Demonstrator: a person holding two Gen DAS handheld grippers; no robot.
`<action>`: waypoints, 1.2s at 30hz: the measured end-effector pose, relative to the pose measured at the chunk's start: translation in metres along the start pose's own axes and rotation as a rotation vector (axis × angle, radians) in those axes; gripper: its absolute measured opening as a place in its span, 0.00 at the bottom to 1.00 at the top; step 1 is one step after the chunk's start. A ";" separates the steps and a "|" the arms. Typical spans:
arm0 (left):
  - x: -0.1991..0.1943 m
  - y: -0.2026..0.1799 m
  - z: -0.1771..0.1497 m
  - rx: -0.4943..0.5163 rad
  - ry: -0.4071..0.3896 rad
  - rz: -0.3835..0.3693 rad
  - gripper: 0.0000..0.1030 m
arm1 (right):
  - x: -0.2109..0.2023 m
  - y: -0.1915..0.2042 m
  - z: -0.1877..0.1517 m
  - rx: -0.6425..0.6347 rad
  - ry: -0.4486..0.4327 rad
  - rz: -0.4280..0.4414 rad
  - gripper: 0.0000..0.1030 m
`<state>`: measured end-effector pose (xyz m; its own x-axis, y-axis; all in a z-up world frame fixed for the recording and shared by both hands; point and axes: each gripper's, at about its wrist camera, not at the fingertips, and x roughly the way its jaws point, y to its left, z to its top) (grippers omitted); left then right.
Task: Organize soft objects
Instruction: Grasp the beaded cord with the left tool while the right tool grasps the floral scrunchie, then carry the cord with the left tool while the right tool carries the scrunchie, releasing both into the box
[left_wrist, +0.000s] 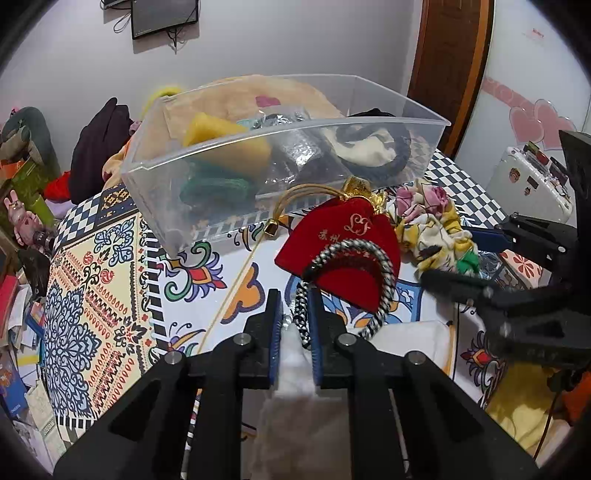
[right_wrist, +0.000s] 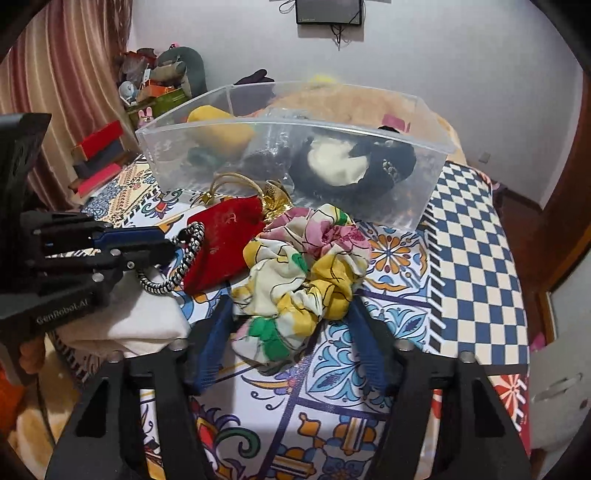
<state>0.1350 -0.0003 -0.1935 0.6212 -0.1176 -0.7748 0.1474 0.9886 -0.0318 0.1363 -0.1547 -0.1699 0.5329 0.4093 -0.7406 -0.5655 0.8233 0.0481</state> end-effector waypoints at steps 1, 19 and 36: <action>0.000 0.001 0.001 0.002 0.001 0.005 0.13 | -0.001 -0.002 0.000 0.007 -0.001 0.002 0.40; 0.009 -0.004 0.015 0.029 0.012 0.014 0.19 | -0.011 -0.015 -0.001 0.052 -0.029 0.027 0.18; -0.058 0.015 0.021 -0.035 -0.172 0.042 0.07 | -0.064 -0.017 0.028 0.036 -0.221 -0.023 0.13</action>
<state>0.1176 0.0195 -0.1353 0.7489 -0.0879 -0.6568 0.0940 0.9952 -0.0260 0.1294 -0.1838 -0.1045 0.6726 0.4634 -0.5769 -0.5310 0.8453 0.0599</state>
